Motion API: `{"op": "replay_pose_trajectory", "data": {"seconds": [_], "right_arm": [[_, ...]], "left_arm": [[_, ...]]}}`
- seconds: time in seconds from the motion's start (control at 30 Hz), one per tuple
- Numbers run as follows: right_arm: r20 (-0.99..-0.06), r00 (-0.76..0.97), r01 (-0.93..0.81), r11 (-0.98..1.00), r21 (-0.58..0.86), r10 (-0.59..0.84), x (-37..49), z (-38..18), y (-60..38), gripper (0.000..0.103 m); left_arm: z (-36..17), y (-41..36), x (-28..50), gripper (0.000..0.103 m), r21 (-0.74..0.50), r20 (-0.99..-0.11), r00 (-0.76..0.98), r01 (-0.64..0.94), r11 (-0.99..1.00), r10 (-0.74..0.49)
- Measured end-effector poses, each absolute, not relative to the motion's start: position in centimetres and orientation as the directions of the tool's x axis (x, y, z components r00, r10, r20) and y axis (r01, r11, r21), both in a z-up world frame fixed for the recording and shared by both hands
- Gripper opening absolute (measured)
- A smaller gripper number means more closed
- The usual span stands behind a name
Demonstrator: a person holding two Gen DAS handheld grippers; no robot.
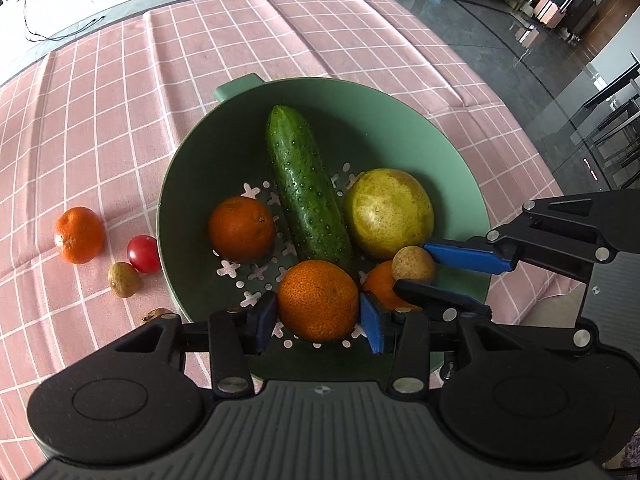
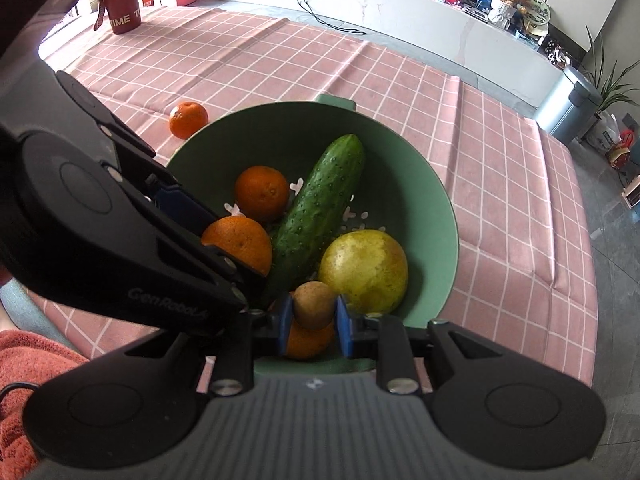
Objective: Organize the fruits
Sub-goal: 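Lower both held fruits into the colander and open both tools, then withdraw both tools from the colander toward the remaining loose fruit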
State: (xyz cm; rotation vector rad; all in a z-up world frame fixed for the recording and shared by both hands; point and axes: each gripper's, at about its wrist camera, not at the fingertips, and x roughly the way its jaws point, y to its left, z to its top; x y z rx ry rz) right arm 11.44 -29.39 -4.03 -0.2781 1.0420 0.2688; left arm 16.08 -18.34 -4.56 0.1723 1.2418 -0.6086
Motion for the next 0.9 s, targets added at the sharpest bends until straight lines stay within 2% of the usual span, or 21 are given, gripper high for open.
{"op": "replay_pose_trajectory", "data": {"seconds": [0.13,0.23,0.43,0.53,0.67,0.77,0.9], "right_arm": [[-0.879,0.469,-0.349,0.933,-0.091,0.09,11.7,-4.1,-29.6,0.02],[-0.881,0.466,-0.351,0.931,-0.101,0.08,11.7,-4.1,-29.5,0.02],[-0.877,0.479,-0.363,0.919,-0.157,0.039,11.4,-3.6,-29.5,0.036],[-0.871,0.491,-0.36,0.915,-0.181,0.021,11.2,-2.8,-29.5,0.049],[-0.85,0.527,-0.345,0.913,-0.218,-0.004,10.6,-1.4,-29.2,0.06],[-0.828,0.561,-0.312,0.922,-0.228,-0.015,10.0,-0.4,-28.9,0.065],[-0.8,0.6,-0.25,0.952,-0.176,0.009,9.2,0.6,-28.4,0.065]], "left_arm": [[-4.5,-18.6,16.1,0.052,-0.186,-0.925,0.19,0.528,0.829,-0.328],[-4.5,-18.8,16.1,0.057,-0.163,-0.929,0.197,0.54,0.826,-0.312],[-3.3,-18.5,15.8,0.071,-0.173,-0.916,0.217,0.545,0.82,-0.338],[-2.1,-18.2,15.4,0.072,-0.187,-0.906,0.222,0.556,0.81,-0.362],[-0.1,-17.1,14.4,0.072,-0.169,-0.886,0.262,0.584,0.794,-0.382],[1.4,-15.7,13.6,0.072,-0.152,-0.869,0.299,0.596,0.788,-0.394],[3.0,-13.3,12.9,0.072,-0.136,-0.843,0.355,0.587,0.798,-0.405]]}}
